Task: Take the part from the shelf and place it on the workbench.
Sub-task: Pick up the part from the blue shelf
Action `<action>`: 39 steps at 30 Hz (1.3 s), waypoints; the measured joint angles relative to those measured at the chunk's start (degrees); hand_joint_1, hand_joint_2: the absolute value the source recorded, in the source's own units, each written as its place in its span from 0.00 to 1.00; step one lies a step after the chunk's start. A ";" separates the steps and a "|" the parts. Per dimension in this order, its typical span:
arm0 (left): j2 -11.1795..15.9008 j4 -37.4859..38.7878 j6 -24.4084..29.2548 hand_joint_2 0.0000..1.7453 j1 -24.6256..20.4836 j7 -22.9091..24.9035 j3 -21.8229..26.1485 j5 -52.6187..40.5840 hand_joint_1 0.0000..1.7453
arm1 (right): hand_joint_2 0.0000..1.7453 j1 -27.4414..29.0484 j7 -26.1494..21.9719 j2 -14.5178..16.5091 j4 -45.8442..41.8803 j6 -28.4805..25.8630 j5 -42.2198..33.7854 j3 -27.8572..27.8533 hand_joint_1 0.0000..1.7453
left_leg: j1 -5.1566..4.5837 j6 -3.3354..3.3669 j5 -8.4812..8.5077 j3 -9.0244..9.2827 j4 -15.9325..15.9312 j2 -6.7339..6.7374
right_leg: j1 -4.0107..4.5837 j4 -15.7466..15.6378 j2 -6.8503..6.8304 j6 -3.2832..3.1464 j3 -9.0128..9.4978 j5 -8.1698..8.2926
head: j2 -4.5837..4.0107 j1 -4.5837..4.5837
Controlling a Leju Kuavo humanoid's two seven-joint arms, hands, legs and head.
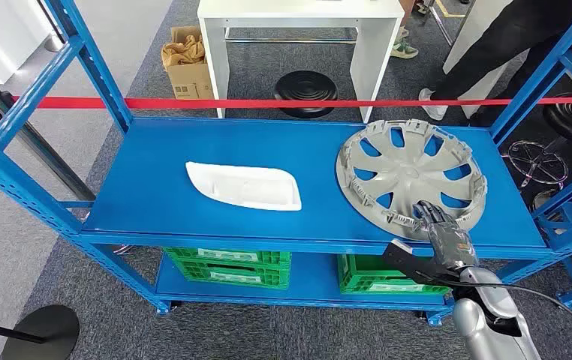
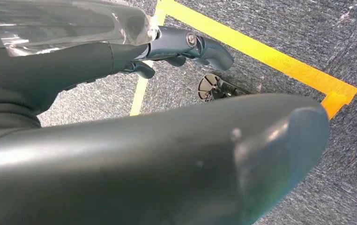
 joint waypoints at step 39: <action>0.04 0.02 -1.01 0.00 -0.01 -1.56 -0.84 1.69 0.00 | 1.00 2.57 7.74 -6.85 -4.29 -3.78 19.31 10.40 1.00 | 0.02 -0.05 -0.04 0.45 -0.01 0.04 | 0.00 -0.03 0.07 0.04 0.31 -0.06 | 0.00 -0.01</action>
